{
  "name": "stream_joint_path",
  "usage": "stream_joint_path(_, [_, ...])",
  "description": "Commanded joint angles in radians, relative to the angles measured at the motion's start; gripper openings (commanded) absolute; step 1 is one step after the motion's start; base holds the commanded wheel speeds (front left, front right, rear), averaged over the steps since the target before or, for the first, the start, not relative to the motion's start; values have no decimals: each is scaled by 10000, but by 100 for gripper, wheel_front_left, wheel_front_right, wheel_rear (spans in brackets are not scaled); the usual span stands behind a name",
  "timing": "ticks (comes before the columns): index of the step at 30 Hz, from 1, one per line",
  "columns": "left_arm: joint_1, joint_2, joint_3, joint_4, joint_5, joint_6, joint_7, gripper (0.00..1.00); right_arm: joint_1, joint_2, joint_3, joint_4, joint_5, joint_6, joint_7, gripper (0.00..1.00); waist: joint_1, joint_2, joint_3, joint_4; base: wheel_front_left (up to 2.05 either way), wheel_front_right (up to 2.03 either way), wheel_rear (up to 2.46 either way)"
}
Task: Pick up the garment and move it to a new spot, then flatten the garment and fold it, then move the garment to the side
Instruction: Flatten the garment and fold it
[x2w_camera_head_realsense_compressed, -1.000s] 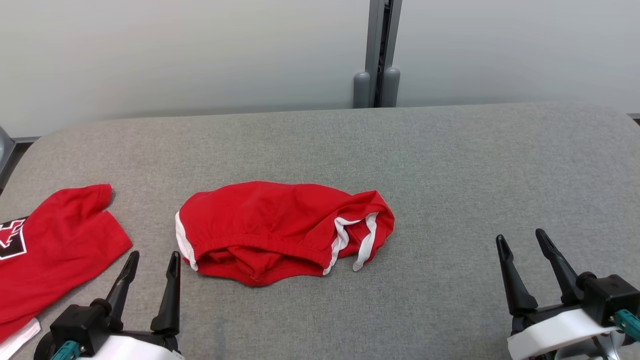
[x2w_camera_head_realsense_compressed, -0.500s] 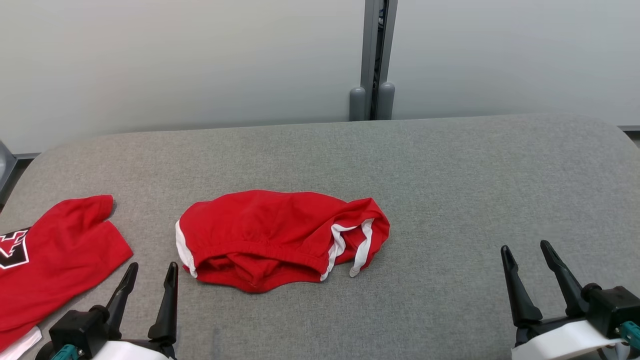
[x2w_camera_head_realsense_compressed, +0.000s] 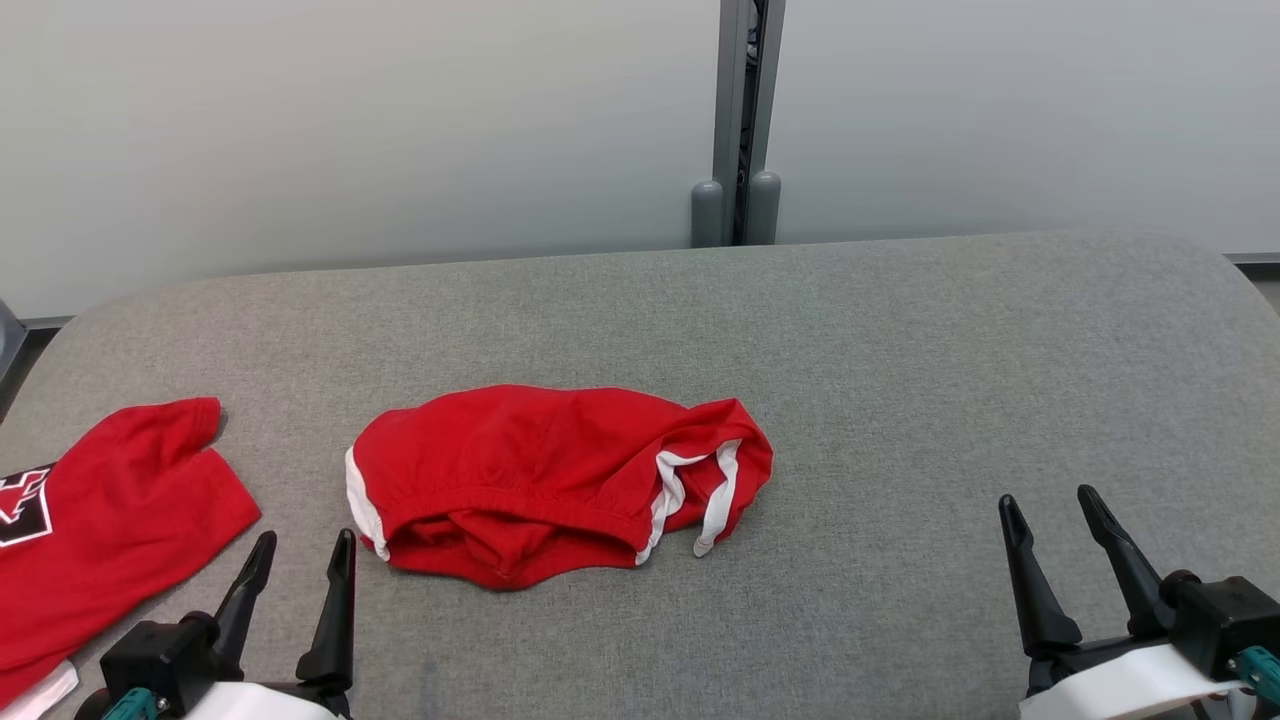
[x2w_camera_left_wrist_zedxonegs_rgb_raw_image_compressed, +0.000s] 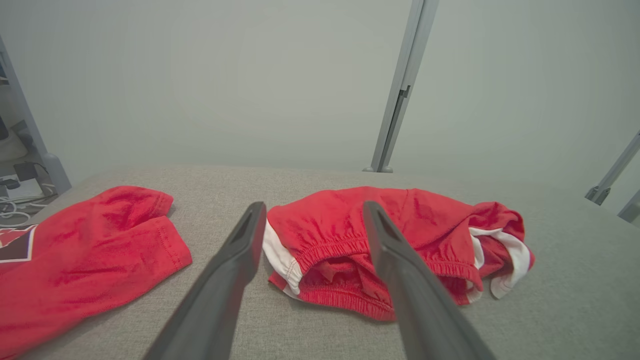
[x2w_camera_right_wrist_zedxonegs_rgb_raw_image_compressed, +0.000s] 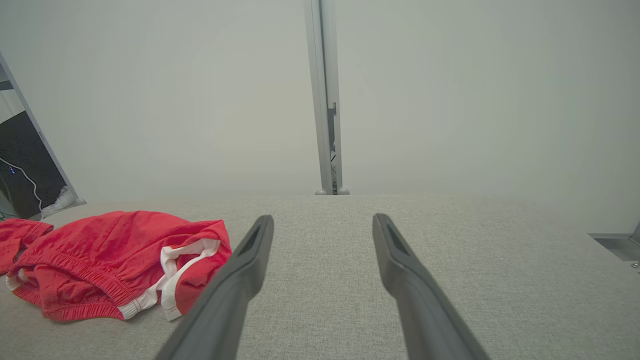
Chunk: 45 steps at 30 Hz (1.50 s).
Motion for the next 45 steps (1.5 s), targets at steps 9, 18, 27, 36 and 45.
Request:
stream_joint_path(9, [-84,57,30,5,-43,117,38,100,1,23,29,46,26,20,-76,100,0,-1,43,-37,0,0,0])
stream_joint_path(18, [-295,101,0,-119,32,217,65,100,-229,48,110,128,19,20,-125,100,0,-1,252,16,0,0,0])
stream_joint_path(27, [-1159,62,-121,-164,215,56,-6,100,-1110,-84,1185,740,57,20,-71,100,0,-1,1205,799,0,0,0])
stream_joint_path(36, [-2026,-243,-338,138,315,-196,-207,100,-1945,-152,2891,1977,387,20,-58,100,0,-1,2137,1716,0,0,0])
stream_joint_path(45, [-2740,-515,-533,636,469,-477,-401,100,-2811,-10,3224,3345,448,20,-405,71,0,-1,2642,2068,0,0,0])
